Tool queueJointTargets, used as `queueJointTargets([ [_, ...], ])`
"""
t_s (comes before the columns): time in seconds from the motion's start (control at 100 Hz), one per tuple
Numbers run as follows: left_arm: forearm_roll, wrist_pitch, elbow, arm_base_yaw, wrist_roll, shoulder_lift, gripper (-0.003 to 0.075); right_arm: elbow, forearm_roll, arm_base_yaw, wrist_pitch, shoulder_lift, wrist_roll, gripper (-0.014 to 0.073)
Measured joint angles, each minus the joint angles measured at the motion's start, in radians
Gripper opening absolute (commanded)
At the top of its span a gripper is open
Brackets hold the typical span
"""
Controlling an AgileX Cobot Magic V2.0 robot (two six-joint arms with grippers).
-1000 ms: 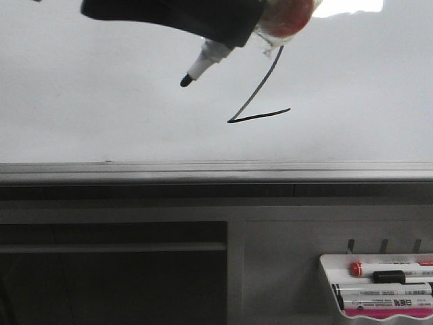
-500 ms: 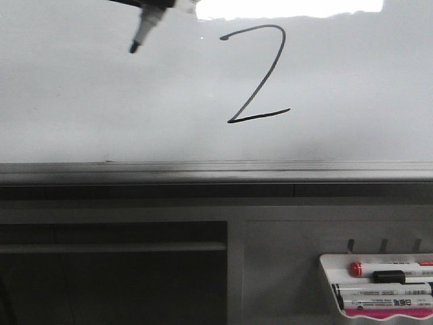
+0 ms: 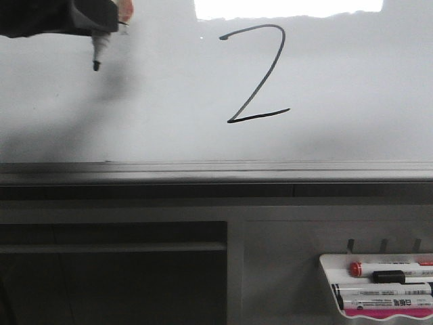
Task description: Write number 2 on whiteboard
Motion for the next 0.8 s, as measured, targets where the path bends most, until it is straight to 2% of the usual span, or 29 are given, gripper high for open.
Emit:
queueJointTargets([
  [0.21,0.026,-0.020,-0.072,0.018,-0.016,0.148,-0.0020,0.000,0.002,-0.001,0.016,0.000,0.003,0.0411],
  [0.44,0.037,-0.001,-0.091,0.051,-0.016,0.182,-0.0003,0.000,0.002,-0.001,0.023,0.000,0.003,0.0411],
  [0.54,0.050,0.022,-0.091,0.066,-0.016,0.182,0.0104,0.000,0.002,-0.001,0.023,0.000,0.003,0.0411],
  [0.71,0.057,0.089,-0.092,0.107,-0.018,0.186,0.0420,0.000,0.000,-0.001,0.023,0.000,0.003,0.0411],
  [0.8,0.057,0.141,-0.092,0.110,-0.018,0.174,0.0491,0.000,-0.015,-0.001,0.023,0.000,0.001,0.0411],
])
